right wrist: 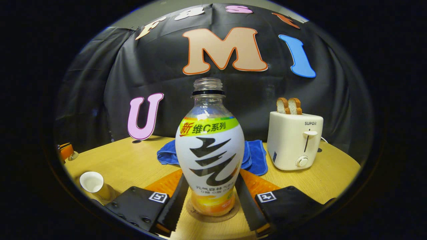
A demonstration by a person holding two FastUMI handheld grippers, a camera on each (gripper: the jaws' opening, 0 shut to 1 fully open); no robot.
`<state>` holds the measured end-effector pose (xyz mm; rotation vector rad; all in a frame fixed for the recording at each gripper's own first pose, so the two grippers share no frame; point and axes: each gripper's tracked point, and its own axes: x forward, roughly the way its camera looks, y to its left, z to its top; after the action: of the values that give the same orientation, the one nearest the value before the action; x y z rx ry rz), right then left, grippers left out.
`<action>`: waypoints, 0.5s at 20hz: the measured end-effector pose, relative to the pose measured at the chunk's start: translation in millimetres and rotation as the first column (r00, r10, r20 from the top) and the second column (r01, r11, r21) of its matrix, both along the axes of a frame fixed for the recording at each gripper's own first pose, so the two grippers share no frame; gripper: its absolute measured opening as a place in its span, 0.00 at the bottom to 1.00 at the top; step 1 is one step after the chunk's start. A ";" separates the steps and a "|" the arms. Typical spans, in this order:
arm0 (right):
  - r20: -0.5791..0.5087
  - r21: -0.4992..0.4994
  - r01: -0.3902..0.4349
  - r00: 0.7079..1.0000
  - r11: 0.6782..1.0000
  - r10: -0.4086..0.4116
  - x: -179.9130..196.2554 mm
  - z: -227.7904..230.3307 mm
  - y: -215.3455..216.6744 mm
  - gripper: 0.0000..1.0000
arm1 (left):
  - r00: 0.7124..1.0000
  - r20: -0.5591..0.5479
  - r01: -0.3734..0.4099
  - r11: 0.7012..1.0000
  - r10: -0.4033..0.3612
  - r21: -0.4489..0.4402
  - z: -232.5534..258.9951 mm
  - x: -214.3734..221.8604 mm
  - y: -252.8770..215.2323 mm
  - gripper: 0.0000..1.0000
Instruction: Open the teacup lid with one hand, grasp the water bottle and pour water into the teacup with the other hand; after pouring, place the water bottle on the coaster and then close the teacup lid.
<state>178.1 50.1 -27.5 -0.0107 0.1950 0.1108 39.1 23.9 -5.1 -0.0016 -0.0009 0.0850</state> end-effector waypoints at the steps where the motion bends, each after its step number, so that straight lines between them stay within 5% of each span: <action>1: -0.002 0.004 -0.003 1.000 1.000 0.003 -1.5 -0.3 1.3 0.88 | 1.000 0.000 0.001 1.000 -0.001 0.000 0.6 -0.2 -0.5 0.26; 8: 0.000 0.002 0.000 1.000 1.000 0.000 -10.9 -0.8 -1.8 1.00 | 1.000 -0.001 0.008 1.000 -0.008 -0.001 -0.1 0.3 -1.7 0.26; 10: -0.015 0.017 -0.011 1.000 1.000 0.011 -17.6 -3.5 -0.3 0.94 | 1.000 0.001 0.021 1.000 -0.021 -0.001 0.2 1.2 -5.0 0.27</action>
<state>160.6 49.8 -31.1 0.0058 0.2086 0.1237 40.3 18.9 -4.9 -0.0027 -0.0015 0.0645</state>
